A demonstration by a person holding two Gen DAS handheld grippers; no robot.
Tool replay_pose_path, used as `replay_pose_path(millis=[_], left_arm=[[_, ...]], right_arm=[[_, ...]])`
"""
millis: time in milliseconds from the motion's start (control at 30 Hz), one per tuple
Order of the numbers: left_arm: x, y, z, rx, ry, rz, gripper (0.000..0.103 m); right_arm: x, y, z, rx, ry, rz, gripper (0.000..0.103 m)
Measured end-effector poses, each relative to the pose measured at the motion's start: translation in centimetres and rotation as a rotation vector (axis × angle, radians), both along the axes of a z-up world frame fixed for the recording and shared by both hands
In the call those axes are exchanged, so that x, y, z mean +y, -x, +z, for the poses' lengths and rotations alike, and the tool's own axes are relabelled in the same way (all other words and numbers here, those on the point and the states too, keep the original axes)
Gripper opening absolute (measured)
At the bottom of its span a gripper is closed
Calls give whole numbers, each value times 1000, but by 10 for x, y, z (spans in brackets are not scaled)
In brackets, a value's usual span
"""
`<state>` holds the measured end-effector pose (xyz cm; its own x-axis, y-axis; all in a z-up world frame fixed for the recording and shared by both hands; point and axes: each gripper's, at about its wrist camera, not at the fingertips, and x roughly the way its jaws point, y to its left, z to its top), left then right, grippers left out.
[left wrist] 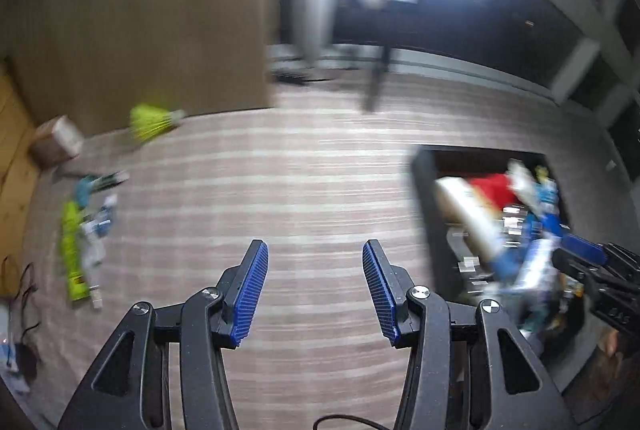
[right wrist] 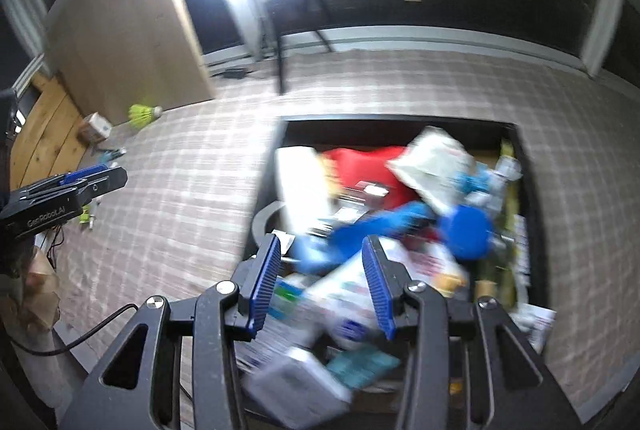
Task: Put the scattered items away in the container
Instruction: 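Grasp the white cable with the left gripper while the right grasps the green lip balm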
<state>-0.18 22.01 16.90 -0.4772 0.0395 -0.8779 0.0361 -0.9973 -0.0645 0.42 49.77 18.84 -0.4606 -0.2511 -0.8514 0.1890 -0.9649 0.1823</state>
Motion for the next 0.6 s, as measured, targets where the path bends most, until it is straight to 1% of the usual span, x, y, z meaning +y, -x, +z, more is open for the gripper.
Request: replay_pose_path(millis=[67, 133, 267, 400, 533, 600], left_arm=[[-34, -3, -5, -9, 6, 39, 47], [-77, -4, -10, -20, 10, 90, 47], [-144, -6, -18, -32, 14, 167, 45], [-213, -11, -28, -44, 0, 260, 42], [-268, -18, -42, -63, -33, 347, 40], [-288, -20, -51, -74, -45, 381, 36]], right_arm=[[-27, 5, 0, -4, 11, 34, 42], [-61, 8, -4, -2, 12, 73, 42], [-121, 18, -12, -8, 23, 120, 42], [-178, 29, -22, -16, 35, 172, 42], [-237, 42, -27, -29, 31, 242, 42], [-268, 49, -30, -37, 33, 281, 42]])
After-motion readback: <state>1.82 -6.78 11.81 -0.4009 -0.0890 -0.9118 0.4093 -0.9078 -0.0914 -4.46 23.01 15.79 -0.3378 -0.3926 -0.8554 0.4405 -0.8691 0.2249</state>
